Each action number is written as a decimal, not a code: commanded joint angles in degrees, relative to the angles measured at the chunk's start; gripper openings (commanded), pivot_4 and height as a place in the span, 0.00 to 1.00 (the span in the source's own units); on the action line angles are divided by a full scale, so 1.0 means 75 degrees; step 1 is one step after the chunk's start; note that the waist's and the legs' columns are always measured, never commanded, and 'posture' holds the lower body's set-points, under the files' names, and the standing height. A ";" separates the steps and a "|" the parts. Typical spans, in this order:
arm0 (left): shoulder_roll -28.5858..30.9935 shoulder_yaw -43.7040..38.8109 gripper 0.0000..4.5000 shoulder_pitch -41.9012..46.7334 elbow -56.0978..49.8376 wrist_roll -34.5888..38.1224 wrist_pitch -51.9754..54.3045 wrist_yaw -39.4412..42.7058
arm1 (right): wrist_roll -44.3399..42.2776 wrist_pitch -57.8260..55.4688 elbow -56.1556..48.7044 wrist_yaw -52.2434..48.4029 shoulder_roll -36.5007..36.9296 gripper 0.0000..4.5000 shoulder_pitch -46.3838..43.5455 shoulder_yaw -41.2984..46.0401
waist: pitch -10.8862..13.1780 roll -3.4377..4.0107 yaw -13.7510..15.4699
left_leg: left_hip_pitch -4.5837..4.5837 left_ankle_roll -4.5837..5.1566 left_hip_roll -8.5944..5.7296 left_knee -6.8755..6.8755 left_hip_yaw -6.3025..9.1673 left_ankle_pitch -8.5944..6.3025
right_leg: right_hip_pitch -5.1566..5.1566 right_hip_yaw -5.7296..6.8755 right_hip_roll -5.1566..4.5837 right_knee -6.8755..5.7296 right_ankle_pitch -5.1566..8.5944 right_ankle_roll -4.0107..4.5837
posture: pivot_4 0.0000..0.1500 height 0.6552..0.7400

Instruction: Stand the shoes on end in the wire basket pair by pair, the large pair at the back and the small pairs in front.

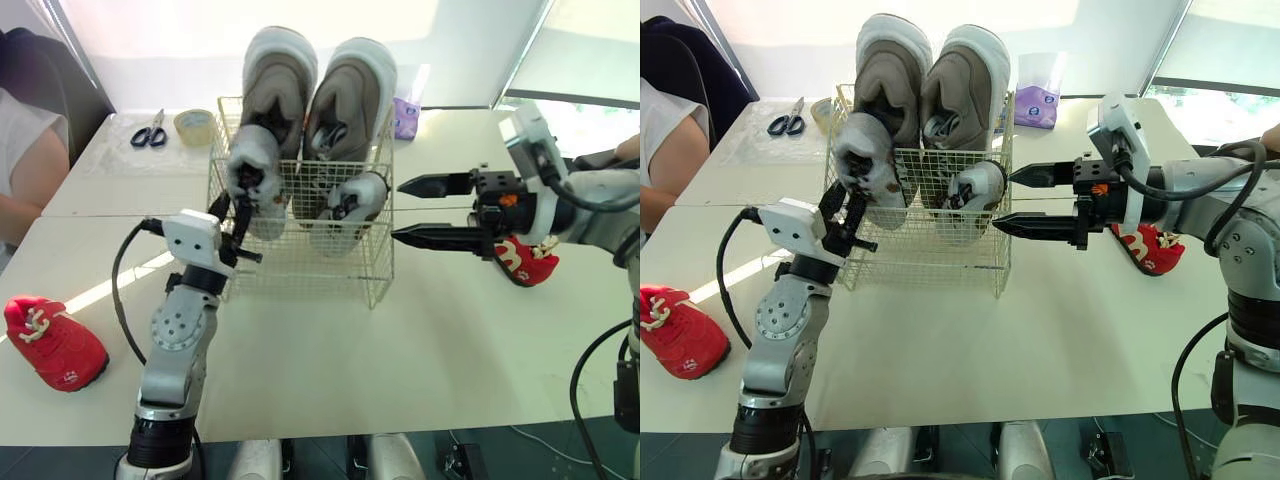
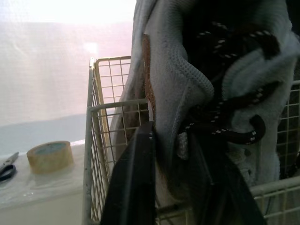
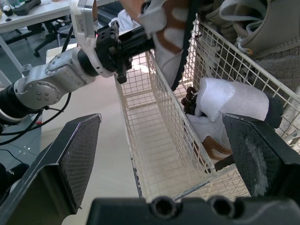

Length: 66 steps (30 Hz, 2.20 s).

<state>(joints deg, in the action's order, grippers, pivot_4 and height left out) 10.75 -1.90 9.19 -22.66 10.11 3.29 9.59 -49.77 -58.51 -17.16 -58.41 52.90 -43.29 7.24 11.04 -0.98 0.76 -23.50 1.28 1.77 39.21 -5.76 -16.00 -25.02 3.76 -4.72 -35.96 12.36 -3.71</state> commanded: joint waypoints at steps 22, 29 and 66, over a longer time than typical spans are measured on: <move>0.2626 -0.3974 0.97 -0.2159 -0.3407 0.7384 0.5001 0.0852 | 0.0945 0.1062 0.0715 0.0161 -0.0072 1.00 0.0191 -0.0156 | 0.0000 0.0004 -0.0008 | 0.0000 -0.0005 0.0008 -0.0004 0.0002 0.0000 | -0.0013 -0.0013 0.0005 -0.0001 0.0011 0.0016 | 1.00 1.00; 0.6002 -0.3539 0.98 -0.1024 -0.3319 0.8445 0.6061 0.1702 | 0.2433 0.2525 0.2131 0.0755 0.0121 1.00 0.0348 0.0035 | 0.0003 0.0005 0.0029 | -0.0002 -0.0012 -0.0004 -0.0006 -0.0005 0.0002 | -0.0015 -0.0009 0.0017 0.0013 0.0014 0.0023 | 1.00 1.00; 0.5905 -0.1696 0.98 -0.0233 -0.3021 1.0046 0.5391 0.1136 | 0.3972 0.6703 0.7547 0.2653 -0.2148 1.00 0.2645 0.2131 | -0.0014 0.0046 -0.0188 | 0.0047 -0.0007 0.0007 -0.0019 -0.0028 0.0001 | 0.0046 -0.0064 0.0072 0.0056 -0.0002 0.0000 | 1.00 1.00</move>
<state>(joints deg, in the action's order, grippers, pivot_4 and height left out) 54.26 -12.88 6.87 -44.93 84.91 43.71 17.44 -20.76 -10.29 36.83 -38.46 37.06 -22.40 23.63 10.94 -0.64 -0.65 -23.15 1.23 1.83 39.07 -5.97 -15.99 -24.66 3.28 -4.18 -35.54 12.35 -3.71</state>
